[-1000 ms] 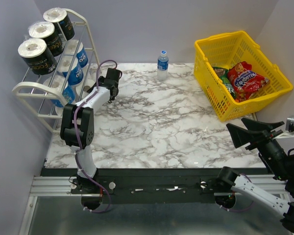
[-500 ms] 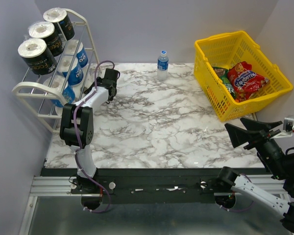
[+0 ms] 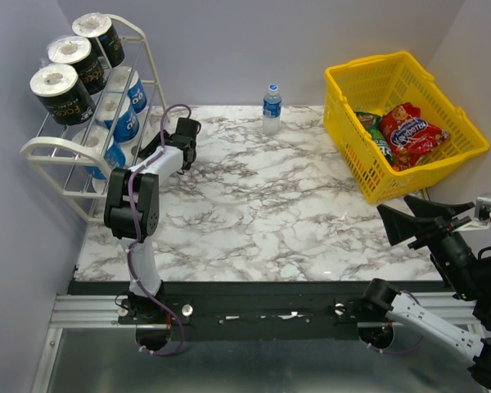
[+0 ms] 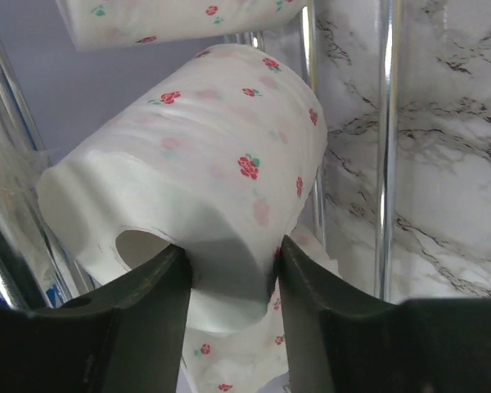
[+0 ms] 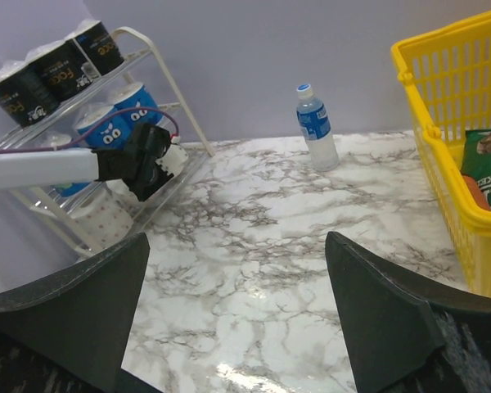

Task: Place and organize the paper towels onto the shelf
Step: Place the paper towel on the shelf.

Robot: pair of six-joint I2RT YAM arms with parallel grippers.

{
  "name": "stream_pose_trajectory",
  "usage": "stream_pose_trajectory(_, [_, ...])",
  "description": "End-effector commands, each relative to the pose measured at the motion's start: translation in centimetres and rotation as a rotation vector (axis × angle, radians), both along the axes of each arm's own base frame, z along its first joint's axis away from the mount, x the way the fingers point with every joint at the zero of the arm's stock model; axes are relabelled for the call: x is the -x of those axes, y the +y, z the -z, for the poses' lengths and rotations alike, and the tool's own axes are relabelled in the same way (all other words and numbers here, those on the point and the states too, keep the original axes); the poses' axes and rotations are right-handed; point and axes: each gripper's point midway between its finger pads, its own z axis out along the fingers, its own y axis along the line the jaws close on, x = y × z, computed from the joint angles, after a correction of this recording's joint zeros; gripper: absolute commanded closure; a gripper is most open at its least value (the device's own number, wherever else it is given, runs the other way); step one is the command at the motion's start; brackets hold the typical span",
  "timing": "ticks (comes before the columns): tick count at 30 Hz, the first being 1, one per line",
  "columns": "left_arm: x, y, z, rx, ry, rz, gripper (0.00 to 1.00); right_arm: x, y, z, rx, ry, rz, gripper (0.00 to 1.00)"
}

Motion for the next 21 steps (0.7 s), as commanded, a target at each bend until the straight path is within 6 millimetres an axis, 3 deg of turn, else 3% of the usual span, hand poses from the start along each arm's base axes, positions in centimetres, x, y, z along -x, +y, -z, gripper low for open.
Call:
stream_pose_trajectory(1, [0.2,1.9,-1.5,-0.099,-0.046,-0.066,0.44,-0.1,-0.8,-0.2,-0.006,-0.018,0.033,0.03])
stream_pose_trajectory(6, [-0.1,1.7,-2.2,-0.092,-0.068,-0.061,0.39,-0.2,-0.7,0.0,-0.006,-0.015,0.034,0.03])
stream_pose_trajectory(21, [-0.3,1.7,-3.7,-0.115,-0.082,-0.067,0.40,-0.1,-0.9,0.3,-0.013,-0.017,0.041,0.03])
